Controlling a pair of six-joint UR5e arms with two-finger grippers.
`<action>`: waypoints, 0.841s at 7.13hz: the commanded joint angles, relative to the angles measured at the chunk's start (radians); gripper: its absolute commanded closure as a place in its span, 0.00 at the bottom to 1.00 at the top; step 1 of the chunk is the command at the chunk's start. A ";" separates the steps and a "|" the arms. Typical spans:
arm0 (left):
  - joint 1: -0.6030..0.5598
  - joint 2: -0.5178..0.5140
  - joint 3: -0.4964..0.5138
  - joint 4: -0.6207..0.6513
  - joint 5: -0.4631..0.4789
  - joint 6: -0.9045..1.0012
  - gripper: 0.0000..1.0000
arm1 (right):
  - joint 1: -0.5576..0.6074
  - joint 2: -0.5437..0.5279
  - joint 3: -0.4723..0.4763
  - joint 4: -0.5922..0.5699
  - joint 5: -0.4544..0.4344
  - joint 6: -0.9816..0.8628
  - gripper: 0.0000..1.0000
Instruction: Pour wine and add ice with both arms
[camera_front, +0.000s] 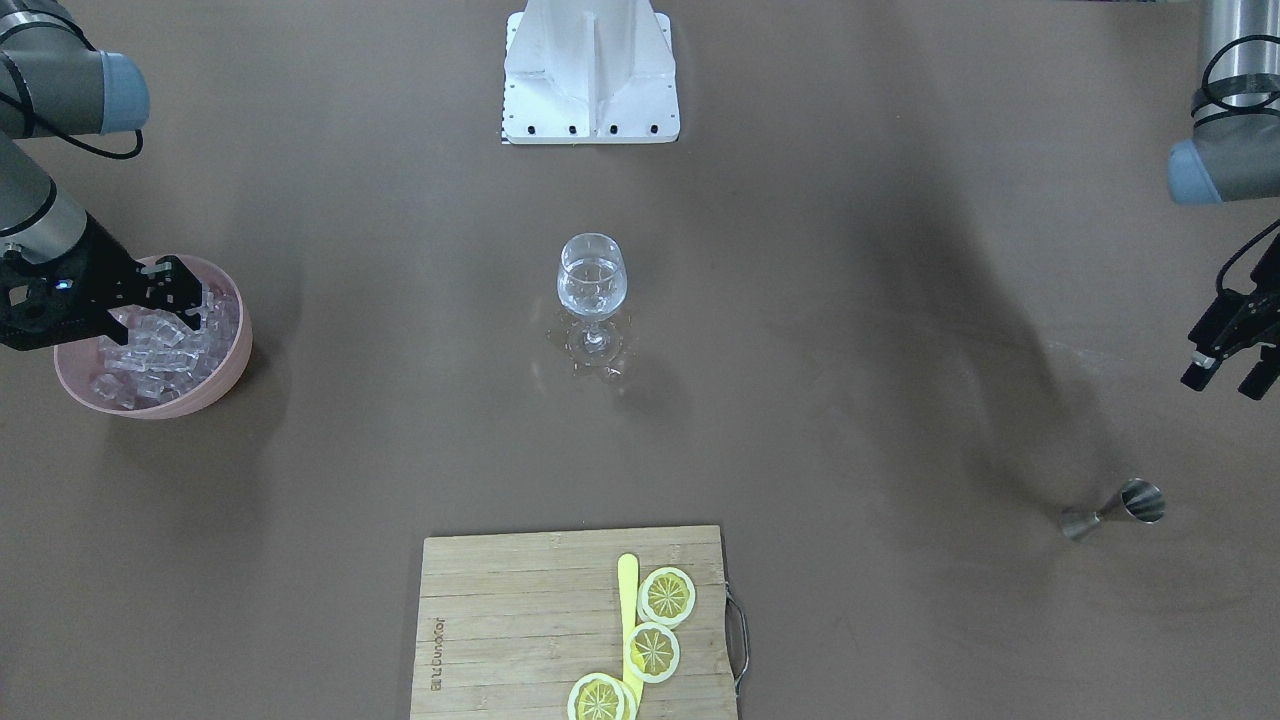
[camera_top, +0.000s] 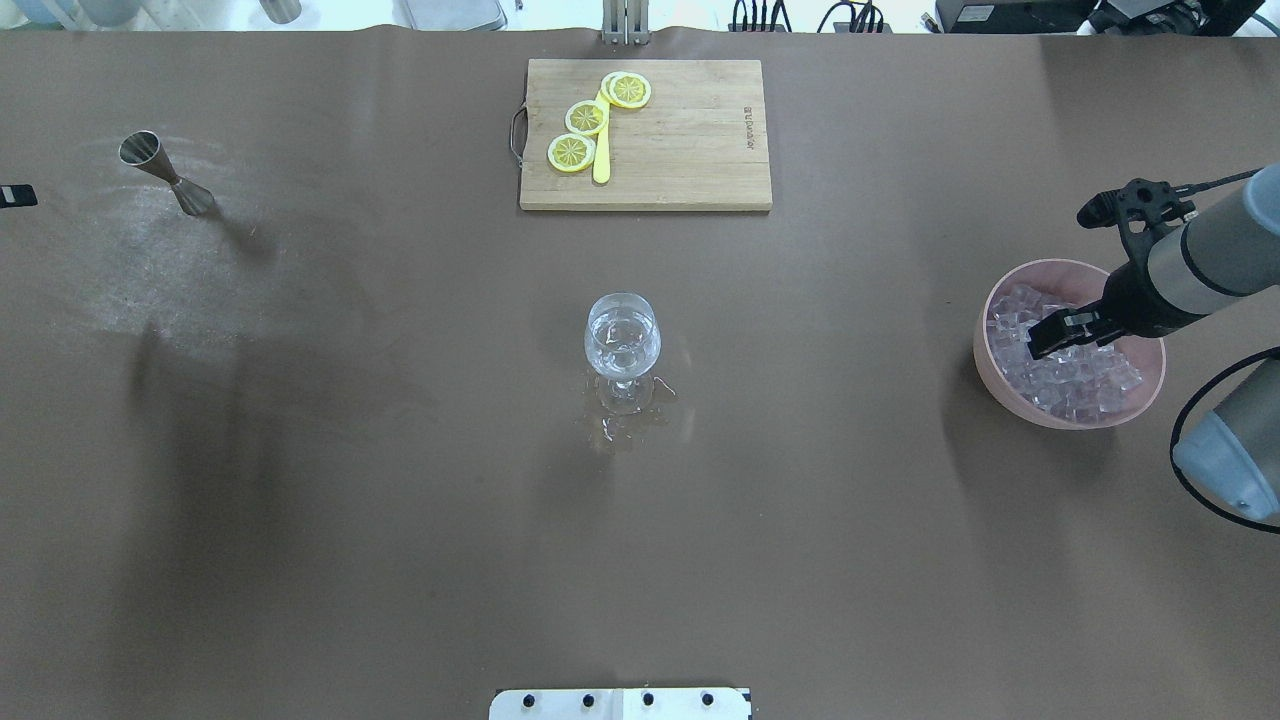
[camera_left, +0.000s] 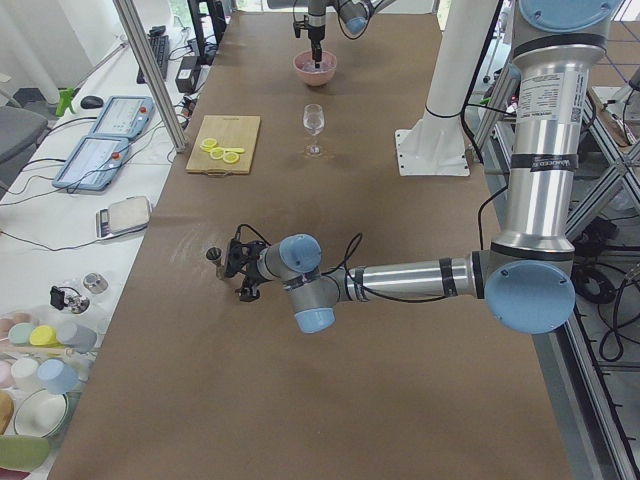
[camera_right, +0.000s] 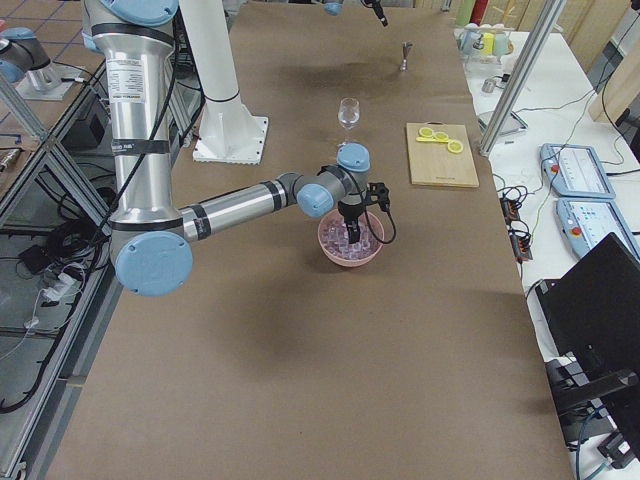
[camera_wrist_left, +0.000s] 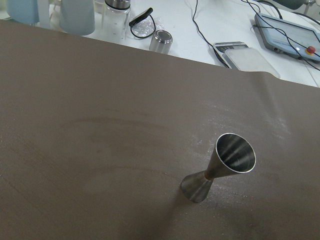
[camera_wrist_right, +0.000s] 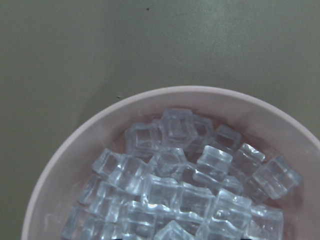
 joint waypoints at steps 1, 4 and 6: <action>-0.003 -0.002 -0.003 0.002 -0.002 -0.001 0.04 | -0.001 -0.010 -0.002 0.002 0.008 0.002 0.46; -0.003 -0.008 -0.004 0.002 -0.001 0.003 0.04 | -0.001 -0.013 0.004 -0.007 0.043 0.002 1.00; -0.004 -0.008 -0.006 -0.016 -0.002 0.005 0.04 | 0.057 0.022 0.015 -0.014 0.127 0.002 1.00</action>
